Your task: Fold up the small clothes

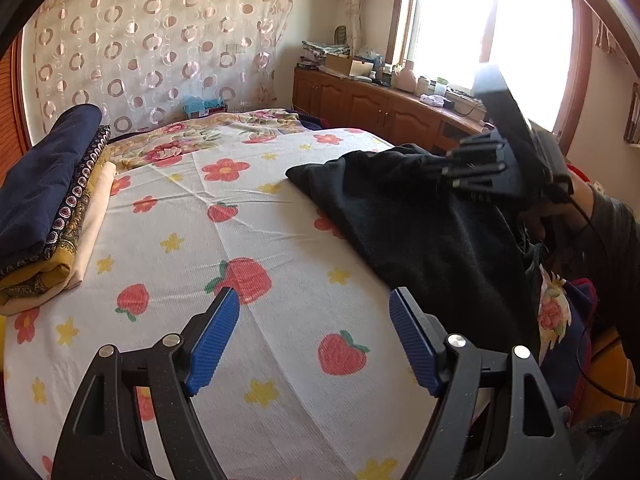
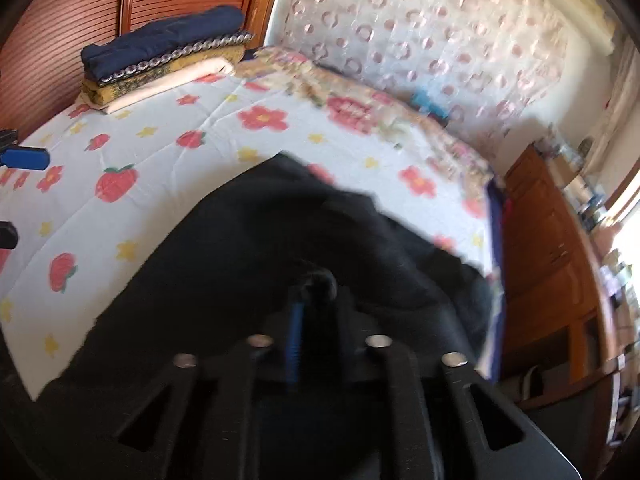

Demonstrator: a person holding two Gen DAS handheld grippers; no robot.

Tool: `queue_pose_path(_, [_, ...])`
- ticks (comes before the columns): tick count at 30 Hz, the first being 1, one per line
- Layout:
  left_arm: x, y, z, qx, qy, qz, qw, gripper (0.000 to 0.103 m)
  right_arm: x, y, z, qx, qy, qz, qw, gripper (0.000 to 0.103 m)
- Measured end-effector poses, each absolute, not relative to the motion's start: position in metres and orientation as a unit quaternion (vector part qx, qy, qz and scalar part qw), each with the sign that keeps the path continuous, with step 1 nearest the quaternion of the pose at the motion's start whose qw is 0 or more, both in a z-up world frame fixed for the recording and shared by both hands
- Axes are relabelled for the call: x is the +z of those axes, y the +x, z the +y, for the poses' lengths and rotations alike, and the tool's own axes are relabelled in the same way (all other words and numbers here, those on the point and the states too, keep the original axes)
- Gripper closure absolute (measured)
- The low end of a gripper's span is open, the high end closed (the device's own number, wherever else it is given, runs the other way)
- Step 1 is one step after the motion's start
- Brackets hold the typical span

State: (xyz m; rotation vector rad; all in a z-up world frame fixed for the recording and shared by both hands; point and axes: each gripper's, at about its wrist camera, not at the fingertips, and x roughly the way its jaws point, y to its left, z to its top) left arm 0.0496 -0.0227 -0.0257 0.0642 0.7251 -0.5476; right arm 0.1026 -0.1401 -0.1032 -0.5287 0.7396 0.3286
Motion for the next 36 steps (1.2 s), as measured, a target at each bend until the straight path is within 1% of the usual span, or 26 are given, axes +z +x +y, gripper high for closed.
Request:
queue_pose_path(1, [-0.026, 0.049, -0.023, -0.264, 0.031, 0.350, 0.898, 0.025, -0.098, 0.102, -0.141, 0.156, -0.257, 0.346, 0.889, 0.096])
queue_pose_path(6, [-0.026, 0.048, -0.023, -0.265, 0.029, 0.348, 0.899, 0.025, -0.065, 0.124, -0.170, 0.102, -0.234, 0.317, 0.913, 0.097])
queue_pose_path(11, [-0.026, 0.048, -0.023, -0.262, 0.028, 0.347, 0.900, 0.025, -0.046, 0.167, -0.218, -0.003, -0.170, 0.326, 0.930, 0.096])
queue_pose_path(13, [-0.026, 0.047, -0.022, -0.263, 0.028, 0.346, 0.900, 0.025, -0.044, 0.176, -0.228, -0.009, -0.141, 0.335, 0.931, 0.084])
queue_pose_path(15, [-0.026, 0.046, -0.022, -0.264, 0.028, 0.345, 0.900, 0.025, -0.044, 0.174, -0.232, -0.015, -0.129, 0.331, 0.935, 0.080])
queue_pose_path(16, [-0.026, 0.046, -0.022, -0.268, 0.028, 0.345, 0.899, 0.025, -0.043, 0.169, -0.232, -0.013, -0.126, 0.327, 0.937, 0.075])
queue_pose_path(18, [-0.026, 0.046, -0.024, -0.269, 0.030, 0.346, 0.898, 0.025, -0.044, 0.160, -0.227, -0.009, -0.122, 0.324, 0.938, 0.069])
queue_pose_path(19, [-0.026, 0.045, -0.026, -0.271, 0.031, 0.345, 0.898, 0.025, -0.045, 0.155, -0.226, -0.007, -0.120, 0.322, 0.939, 0.068])
queue_pose_path(25, [-0.025, 0.042, -0.033, -0.275, 0.036, 0.342, 0.898, 0.025, -0.060, 0.088, -0.235, 0.031, -0.095, 0.322, 0.942, 0.068])
queue_pose_path(29, [-0.026, 0.040, -0.040, -0.280, 0.039, 0.342, 0.896, 0.025, -0.076, 0.041, -0.232, 0.079, -0.089, 0.338, 0.933, 0.068])
queue_pose_path(33, [-0.028, 0.038, -0.046, -0.284, 0.044, 0.345, 0.894, 0.025, -0.089, 0.021, -0.227, 0.103, -0.089, 0.355, 0.925, 0.068])
queue_pose_path(36, [-0.029, 0.035, -0.049, -0.286, 0.047, 0.346, 0.892, 0.025, -0.085, 0.012, -0.228, 0.116, -0.081, 0.356, 0.924, 0.068])
